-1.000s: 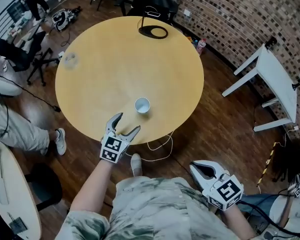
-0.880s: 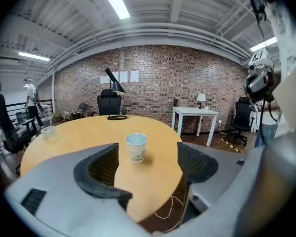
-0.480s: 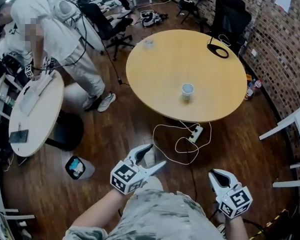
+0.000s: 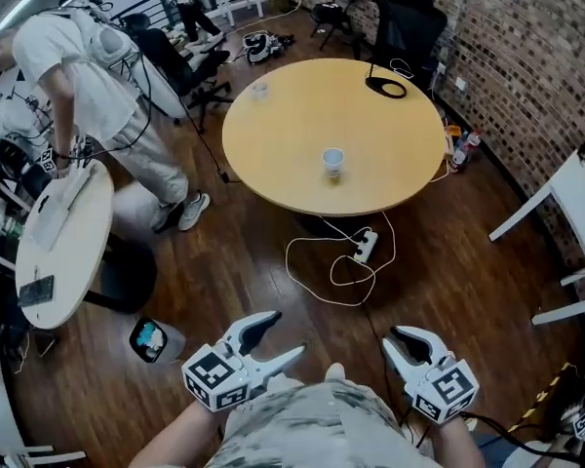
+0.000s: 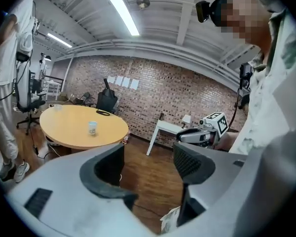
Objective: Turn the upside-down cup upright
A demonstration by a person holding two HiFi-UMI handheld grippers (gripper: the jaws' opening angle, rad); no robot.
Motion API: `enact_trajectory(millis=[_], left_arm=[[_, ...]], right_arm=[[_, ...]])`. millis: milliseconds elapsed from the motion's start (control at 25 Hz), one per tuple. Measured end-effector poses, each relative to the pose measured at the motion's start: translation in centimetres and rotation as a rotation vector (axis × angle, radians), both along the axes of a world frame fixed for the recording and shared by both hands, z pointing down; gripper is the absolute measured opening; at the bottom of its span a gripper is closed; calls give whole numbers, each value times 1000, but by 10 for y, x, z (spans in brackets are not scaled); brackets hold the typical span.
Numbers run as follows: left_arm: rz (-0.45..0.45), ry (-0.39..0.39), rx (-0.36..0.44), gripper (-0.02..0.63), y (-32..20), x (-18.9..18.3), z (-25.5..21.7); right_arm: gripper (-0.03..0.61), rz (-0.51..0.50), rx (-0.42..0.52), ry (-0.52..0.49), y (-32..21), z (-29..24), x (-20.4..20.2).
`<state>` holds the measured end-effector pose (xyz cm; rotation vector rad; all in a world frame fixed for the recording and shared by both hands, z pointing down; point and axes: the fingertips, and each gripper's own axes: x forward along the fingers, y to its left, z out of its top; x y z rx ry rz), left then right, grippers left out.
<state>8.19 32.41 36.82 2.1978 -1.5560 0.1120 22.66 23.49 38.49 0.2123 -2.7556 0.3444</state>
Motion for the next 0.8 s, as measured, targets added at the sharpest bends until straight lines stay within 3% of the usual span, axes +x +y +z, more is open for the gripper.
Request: enact_trajectory(millis=[240,800], left_arm=[[71,16,27,314,34,0,-10],[191,29,76,301,119,-17,-14]], right_arm=[[81,80,22,-14,45,-7,6],[67,171,73,-12,166,-25,-27]])
